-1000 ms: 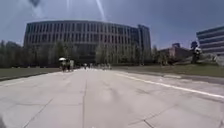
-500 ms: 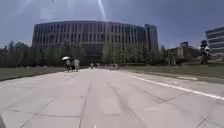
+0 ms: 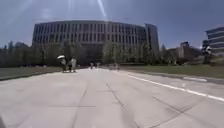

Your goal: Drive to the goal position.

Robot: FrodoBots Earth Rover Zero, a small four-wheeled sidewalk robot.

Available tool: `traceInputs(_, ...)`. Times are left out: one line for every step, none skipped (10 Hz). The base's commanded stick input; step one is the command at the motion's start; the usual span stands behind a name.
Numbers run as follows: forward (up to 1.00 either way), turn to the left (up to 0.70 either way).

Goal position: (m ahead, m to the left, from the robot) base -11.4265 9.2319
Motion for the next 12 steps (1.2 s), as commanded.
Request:
traceInputs(0.85, 0.00)
traceInputs(0.85, 0.00)
traceInputs(0.85, 0.00)
traceInputs(0.85, 0.00)
traceInputs(0.85, 0.00)
traceInputs(0.85, 0.02)
traceInputs(0.85, 0.15)
traceInputs(0.85, 0.31)
traceInputs(0.85, 0.18)
traceInputs(0.85, 0.02)
traceInputs(0.85, 0.00)
traceInputs(0.85, 0.00)
